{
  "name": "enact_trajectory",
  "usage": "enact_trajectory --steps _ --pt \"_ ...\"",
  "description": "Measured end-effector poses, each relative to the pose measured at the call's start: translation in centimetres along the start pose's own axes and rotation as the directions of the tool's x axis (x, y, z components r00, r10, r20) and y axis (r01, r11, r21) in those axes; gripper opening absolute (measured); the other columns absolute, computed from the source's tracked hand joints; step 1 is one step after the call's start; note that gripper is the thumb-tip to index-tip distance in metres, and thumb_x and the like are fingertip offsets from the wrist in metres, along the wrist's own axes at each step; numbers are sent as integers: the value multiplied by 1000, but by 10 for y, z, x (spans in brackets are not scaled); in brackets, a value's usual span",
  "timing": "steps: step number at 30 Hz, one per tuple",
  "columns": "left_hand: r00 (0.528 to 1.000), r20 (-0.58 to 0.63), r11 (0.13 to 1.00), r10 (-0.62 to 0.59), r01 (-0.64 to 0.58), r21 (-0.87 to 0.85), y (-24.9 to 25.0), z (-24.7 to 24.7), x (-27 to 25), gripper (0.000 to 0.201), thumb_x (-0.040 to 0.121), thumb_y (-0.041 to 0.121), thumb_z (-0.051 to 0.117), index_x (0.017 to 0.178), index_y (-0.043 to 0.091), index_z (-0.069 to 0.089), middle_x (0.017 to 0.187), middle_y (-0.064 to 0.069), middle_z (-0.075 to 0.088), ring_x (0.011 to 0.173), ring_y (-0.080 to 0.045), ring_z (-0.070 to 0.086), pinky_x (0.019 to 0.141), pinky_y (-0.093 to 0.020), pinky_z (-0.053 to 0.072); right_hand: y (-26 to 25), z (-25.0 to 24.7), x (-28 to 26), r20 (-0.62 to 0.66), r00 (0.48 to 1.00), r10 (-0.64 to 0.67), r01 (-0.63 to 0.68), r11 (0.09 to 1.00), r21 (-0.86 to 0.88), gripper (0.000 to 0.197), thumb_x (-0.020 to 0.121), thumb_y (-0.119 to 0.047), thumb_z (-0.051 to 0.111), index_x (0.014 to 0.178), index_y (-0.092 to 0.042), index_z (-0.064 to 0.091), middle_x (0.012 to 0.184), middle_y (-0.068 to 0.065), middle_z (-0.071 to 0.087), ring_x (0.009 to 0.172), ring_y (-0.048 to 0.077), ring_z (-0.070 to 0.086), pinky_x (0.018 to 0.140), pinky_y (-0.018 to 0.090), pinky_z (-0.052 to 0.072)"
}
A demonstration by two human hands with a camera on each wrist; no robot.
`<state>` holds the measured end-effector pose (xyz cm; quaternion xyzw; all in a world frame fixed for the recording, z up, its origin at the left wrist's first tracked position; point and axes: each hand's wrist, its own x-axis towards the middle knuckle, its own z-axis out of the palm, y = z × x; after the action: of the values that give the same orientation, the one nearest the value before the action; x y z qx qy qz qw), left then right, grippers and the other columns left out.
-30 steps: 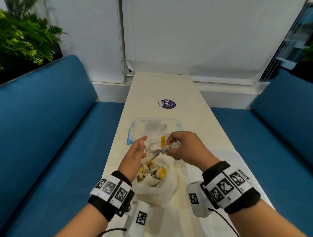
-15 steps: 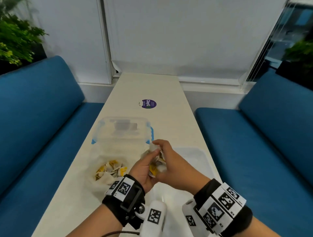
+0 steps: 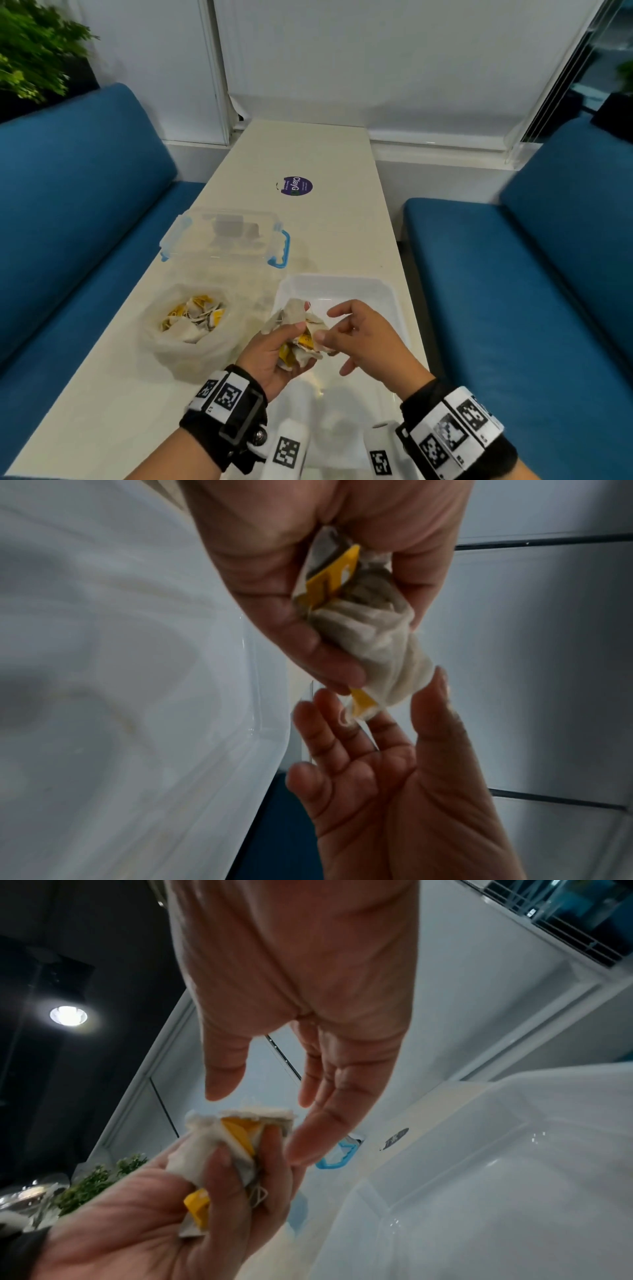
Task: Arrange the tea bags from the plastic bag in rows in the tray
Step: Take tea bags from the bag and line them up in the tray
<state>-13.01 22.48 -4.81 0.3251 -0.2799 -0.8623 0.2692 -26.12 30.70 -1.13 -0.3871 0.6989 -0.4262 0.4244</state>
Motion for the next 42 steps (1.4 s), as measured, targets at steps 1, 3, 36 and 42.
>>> enact_trajectory --steps 1,3,36,42 --pt "1000 3 1000 5 -5 9 0 -1 -2 25 87 3 50 96 19 67 77 -6 70 59 -16 64 48 -22 52 0 3 0 16 1000 16 -16 1000 1 37 77 -24 75 105 -19 52 87 12 64 69 14 64 50 27 52" --pt "1000 13 1000 4 -4 19 1 -4 -3 26 87 3 49 94 20 67 78 -7 70 60 -16 65 48 -23 52 1 8 0 8 1000 10 -10 1000 -3 33 77 -15 75 101 -18 53 81 12 61 61 13 61 48 27 51" --pt "983 19 979 -184 181 95 46 -42 14 19 90 11 49 96 1 64 77 -5 74 51 -12 65 43 -17 49 -24 -7 32 -203 978 -55 -38 903 -429 9 88 -19 64 84 -18 72 79 -8 58 74 11 55 55 12 39" --pt "985 -32 983 -171 172 56 52 -55 11 17 89 9 49 90 2 65 76 -7 74 50 -13 65 43 -18 49 -17 -5 59 -187 975 118 -184 902 -392 13 90 -6 52 87 -15 60 72 6 66 51 11 62 41 19 44"
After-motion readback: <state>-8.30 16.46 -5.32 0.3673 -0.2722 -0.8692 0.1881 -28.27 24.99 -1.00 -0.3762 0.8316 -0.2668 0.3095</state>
